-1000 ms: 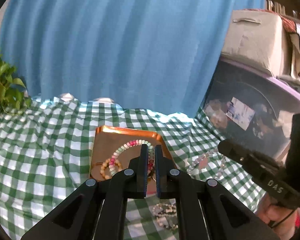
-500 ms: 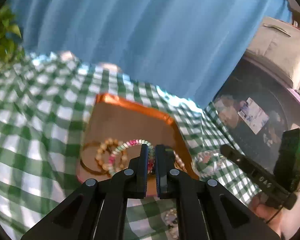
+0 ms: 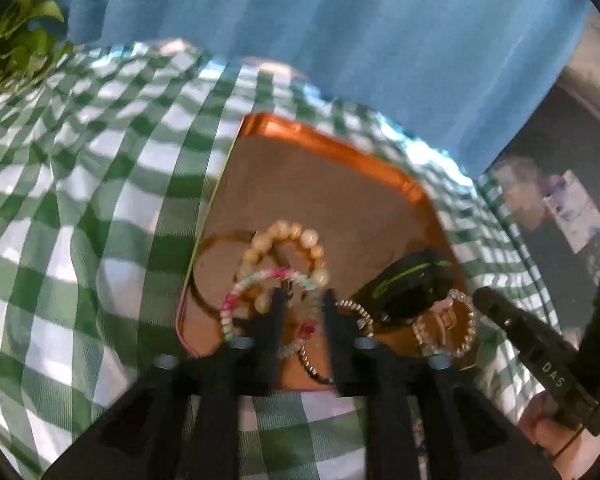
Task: Organize jewelry
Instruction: 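Lower both bracelets into the orange tray and open both tools, then withdraw both open tools back from the tray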
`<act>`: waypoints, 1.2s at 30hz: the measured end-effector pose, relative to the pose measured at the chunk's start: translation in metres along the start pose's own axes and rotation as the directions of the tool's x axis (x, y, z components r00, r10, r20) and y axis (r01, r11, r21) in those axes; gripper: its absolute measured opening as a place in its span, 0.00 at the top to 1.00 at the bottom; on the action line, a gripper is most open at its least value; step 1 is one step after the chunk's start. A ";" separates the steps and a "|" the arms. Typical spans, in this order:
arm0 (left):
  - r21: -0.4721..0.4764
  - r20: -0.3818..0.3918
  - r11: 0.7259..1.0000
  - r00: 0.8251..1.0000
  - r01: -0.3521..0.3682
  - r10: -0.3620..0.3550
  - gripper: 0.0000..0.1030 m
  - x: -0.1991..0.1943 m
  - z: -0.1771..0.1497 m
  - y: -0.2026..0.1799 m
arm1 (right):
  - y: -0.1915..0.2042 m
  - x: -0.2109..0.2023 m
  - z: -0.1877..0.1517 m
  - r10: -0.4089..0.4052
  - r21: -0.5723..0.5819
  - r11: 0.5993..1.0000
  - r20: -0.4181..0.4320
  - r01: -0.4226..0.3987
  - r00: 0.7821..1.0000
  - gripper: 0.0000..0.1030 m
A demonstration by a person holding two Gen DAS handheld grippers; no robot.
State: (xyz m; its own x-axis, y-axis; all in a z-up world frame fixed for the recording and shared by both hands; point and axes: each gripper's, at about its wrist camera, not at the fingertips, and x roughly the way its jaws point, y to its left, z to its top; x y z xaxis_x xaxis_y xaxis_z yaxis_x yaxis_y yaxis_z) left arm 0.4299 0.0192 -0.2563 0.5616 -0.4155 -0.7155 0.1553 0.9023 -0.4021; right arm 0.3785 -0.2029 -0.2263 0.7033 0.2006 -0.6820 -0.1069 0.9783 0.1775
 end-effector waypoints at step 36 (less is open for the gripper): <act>0.280 -0.034 0.959 0.998 -0.039 0.051 0.48 -0.064 -0.118 -0.081 | -0.003 -0.082 -0.101 0.153 -0.027 0.987 -0.089 -0.155 0.984 0.88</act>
State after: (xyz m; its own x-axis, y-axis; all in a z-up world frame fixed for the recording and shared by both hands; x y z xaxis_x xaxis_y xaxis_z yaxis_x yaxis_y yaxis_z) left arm 0.2854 -0.0407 -0.2457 0.5404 -0.3729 -0.7543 0.3547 0.9139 -0.1976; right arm 0.2500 -0.2175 -0.2425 0.6131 0.3513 -0.7076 -0.2338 0.9362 0.2623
